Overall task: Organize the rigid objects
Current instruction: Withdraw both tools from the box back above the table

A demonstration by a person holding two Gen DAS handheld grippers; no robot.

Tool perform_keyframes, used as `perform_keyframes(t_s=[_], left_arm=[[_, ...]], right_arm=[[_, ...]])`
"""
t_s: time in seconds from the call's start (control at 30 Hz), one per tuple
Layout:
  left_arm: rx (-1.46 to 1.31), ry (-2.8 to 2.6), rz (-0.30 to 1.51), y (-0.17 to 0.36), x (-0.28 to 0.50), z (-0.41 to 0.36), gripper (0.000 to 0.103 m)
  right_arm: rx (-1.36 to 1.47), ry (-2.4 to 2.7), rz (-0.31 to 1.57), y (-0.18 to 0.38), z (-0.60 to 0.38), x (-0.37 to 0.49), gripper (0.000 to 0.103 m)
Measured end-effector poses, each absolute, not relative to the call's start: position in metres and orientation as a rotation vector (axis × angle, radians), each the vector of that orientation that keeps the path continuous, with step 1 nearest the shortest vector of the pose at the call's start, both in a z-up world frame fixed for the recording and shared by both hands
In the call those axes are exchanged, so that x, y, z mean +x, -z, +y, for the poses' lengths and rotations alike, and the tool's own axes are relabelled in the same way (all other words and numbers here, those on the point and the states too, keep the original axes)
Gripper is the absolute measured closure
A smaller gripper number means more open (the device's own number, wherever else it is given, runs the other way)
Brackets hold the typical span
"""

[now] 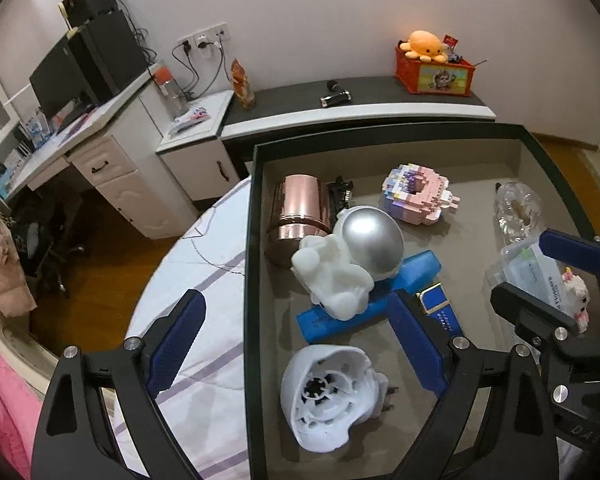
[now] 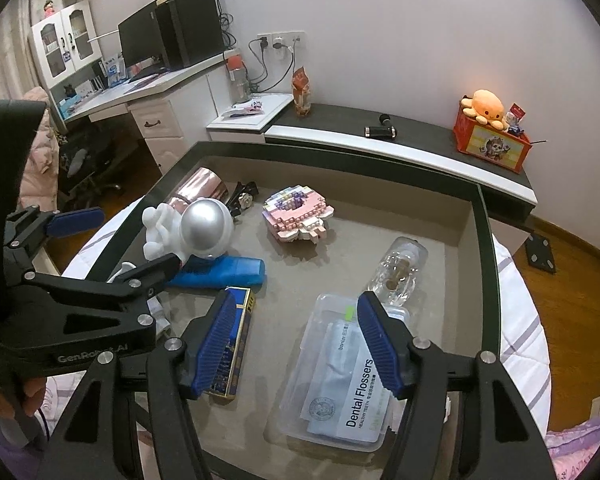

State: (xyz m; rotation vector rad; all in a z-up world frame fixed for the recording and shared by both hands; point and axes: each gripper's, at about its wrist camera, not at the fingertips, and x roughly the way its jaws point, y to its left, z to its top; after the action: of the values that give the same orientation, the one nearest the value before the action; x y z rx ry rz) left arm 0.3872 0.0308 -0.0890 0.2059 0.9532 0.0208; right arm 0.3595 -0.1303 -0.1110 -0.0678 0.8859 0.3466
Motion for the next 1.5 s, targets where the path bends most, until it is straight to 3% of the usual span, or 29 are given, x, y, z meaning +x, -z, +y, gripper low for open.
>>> perform_keyframes(t_s=[0.6, 0.73, 0.83, 1.37, 1.5], left_arm=[[0.167, 0.009, 0.89, 0.053, 0.348, 0.023, 0.009], [0.167, -0.012, 0.846, 0.037, 0.322, 0.023, 0.009], [0.137, 0.02, 0.824, 0.024, 0.3, 0.023, 0.009], [0.103, 0.003, 0.616, -0.043, 0.16, 0.025, 0.009], [0.12, -0.028, 0.564, -0.043, 0.129, 0.023, 0.003]], right_arm=[[-0.076, -0.307, 0.819, 0.072, -0.136, 0.316, 0.037], [-0.078, -0.286, 0.772, 0.05, -0.141, 0.291, 0.036], [-0.084, -0.265, 0.718, 0.031, -0.146, 0.265, 0.025], [-0.065, -0.201, 0.487, -0.033, -0.171, 0.124, 0.022], [-0.039, -0.184, 0.465, -0.032, -0.183, 0.095, 0.021]])
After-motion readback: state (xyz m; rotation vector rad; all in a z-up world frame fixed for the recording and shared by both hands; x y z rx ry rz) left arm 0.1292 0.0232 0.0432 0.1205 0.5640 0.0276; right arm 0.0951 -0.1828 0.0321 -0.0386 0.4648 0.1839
